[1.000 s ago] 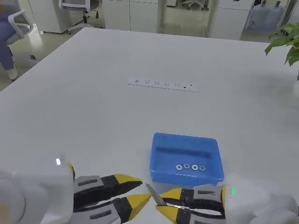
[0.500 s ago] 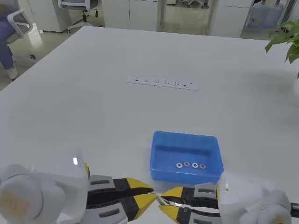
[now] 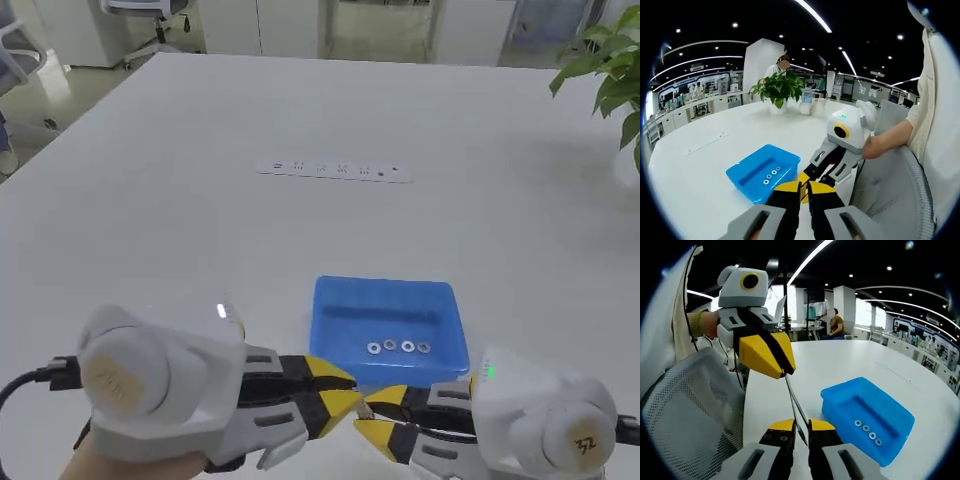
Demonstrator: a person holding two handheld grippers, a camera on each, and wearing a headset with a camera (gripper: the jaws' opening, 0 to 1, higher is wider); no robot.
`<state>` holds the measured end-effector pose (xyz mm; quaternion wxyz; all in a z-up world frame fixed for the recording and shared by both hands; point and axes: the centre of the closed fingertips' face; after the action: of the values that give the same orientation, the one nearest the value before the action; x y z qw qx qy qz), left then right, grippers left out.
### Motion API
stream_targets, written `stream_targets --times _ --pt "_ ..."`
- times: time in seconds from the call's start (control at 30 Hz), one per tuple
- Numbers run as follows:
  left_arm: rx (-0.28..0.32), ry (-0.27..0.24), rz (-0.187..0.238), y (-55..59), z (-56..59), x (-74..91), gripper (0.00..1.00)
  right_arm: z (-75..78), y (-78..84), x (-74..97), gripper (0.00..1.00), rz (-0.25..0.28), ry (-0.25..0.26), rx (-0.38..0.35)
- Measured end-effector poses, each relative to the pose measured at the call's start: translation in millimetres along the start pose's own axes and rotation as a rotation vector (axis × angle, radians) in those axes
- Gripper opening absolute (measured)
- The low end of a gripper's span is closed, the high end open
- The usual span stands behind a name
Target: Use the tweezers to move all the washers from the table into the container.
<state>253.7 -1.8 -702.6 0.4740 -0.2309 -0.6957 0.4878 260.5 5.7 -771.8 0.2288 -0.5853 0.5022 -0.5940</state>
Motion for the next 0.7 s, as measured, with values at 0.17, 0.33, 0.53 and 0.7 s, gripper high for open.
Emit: stream_targets --times 0.17,0.33,0.53,0.7 --pt "-0.003 0.022 -0.017 2.9 -1.2 -6.2 0.01 4.3 6.5 -2.9 0.06 -0.001 -0.005 -0.046" --pt "0.001 0.023 -0.018 -1.9 -5.3 -9.2 0.0 5.2 3.6 -2.2 0.06 0.016 -0.006 -0.091" --pt "-0.021 0.05 -0.027 -6.6 -3.5 -16.2 0.0 5.4 2.8 -0.3 0.11 0.02 -0.009 -0.158" --pt "-0.047 0.064 -0.053 -4.7 -2.5 -18.6 0.0 2.8 -4.7 1.5 0.1 0.034 -0.008 -0.133"
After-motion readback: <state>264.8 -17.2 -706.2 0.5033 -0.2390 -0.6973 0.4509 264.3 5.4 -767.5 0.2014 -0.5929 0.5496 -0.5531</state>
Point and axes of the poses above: the centre of the closed fingertips' face, and the gripper's own axes: x roughly backward along the fingers, z roughly to its right, y roughly out of its underside, and after that the axes turned 11 degrees about -x, right-handed
